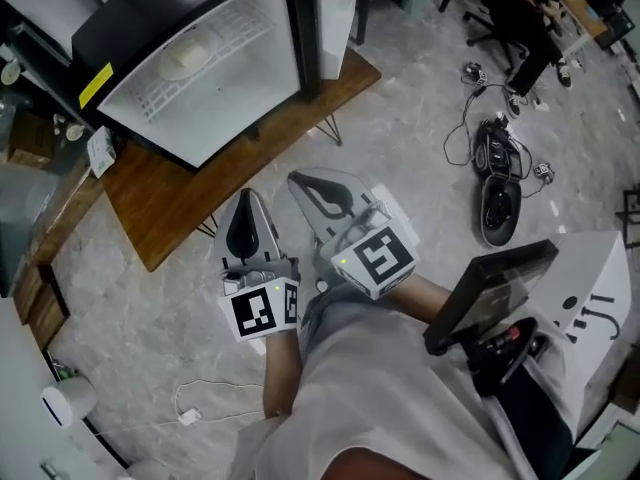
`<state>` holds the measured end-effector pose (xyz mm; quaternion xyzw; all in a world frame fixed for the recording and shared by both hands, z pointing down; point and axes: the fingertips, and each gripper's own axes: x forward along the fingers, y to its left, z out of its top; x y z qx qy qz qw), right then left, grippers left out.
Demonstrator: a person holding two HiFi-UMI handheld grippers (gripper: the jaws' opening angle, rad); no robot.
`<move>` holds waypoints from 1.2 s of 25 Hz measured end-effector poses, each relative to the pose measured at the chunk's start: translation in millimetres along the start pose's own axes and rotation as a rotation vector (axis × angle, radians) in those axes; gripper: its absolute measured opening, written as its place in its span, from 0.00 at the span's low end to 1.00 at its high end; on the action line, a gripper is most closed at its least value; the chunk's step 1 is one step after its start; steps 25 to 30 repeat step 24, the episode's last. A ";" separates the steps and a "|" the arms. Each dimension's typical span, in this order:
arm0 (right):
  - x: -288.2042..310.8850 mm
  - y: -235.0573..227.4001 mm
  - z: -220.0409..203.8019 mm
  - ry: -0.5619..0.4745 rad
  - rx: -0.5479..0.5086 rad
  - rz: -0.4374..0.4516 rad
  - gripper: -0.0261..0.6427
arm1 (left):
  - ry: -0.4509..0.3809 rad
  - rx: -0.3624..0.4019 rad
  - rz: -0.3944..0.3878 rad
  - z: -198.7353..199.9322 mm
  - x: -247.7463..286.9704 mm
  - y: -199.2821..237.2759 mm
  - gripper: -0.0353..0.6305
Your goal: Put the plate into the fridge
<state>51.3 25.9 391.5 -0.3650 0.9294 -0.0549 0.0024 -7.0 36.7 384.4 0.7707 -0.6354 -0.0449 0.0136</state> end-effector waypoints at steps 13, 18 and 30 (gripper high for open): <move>-115.7 94.2 0.4 0.028 -0.078 -0.037 0.06 | 0.011 0.012 -0.022 3.2 -139.2 -47.8 0.08; -120.4 116.1 6.4 0.055 -0.113 -0.055 0.06 | 0.005 0.007 -0.031 13.8 -154.4 -40.6 0.08; -123.5 141.4 24.7 0.067 -0.119 -0.081 0.06 | 0.032 -0.021 -0.046 29.1 -179.4 -30.2 0.08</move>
